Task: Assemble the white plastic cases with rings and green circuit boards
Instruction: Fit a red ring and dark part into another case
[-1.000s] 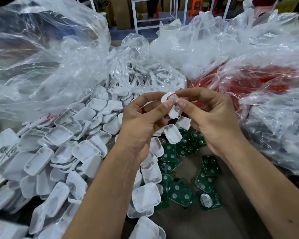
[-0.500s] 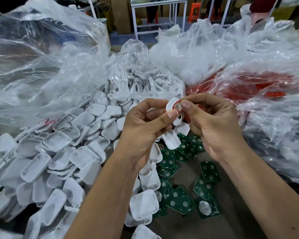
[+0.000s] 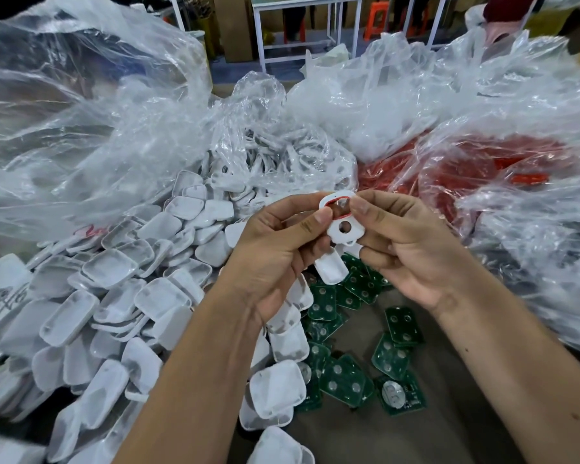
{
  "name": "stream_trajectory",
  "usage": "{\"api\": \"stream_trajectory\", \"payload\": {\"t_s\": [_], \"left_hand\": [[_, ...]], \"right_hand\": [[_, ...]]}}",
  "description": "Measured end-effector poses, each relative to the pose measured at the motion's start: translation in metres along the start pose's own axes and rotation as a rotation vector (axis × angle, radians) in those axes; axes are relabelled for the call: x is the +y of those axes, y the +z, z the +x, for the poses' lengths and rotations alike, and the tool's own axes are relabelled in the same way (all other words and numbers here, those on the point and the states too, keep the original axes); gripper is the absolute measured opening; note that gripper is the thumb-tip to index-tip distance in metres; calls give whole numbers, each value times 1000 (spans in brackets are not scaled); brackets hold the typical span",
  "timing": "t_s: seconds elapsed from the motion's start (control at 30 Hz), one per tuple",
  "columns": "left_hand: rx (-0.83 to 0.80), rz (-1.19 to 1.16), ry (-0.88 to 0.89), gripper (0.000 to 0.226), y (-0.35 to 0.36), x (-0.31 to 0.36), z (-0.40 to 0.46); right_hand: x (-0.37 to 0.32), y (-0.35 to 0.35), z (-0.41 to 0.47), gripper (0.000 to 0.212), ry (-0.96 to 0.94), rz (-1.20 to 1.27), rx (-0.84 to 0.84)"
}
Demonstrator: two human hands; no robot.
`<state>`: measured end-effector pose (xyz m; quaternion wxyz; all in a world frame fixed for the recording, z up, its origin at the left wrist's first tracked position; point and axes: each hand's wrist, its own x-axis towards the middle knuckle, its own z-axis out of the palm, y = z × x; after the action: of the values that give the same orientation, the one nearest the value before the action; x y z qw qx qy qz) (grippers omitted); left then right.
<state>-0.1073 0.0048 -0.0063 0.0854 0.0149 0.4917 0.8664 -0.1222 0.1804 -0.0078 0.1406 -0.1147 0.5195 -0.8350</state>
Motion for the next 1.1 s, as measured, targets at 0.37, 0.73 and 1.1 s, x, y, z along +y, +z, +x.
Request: {"api": "stream_trajectory", "payload": {"t_s": [0.37,0.73,1.1], "left_hand": [[136,233,162,20,-1,-8,4],[176,352,231,16,3,-13,2],[141,496,404,28,3,-9,3]], "right_hand": [[12,-1,3,8,-305,-545,180],[20,1,7,14,-211,-442,246],[18,-5,7,7,-430,-616,176]]}}
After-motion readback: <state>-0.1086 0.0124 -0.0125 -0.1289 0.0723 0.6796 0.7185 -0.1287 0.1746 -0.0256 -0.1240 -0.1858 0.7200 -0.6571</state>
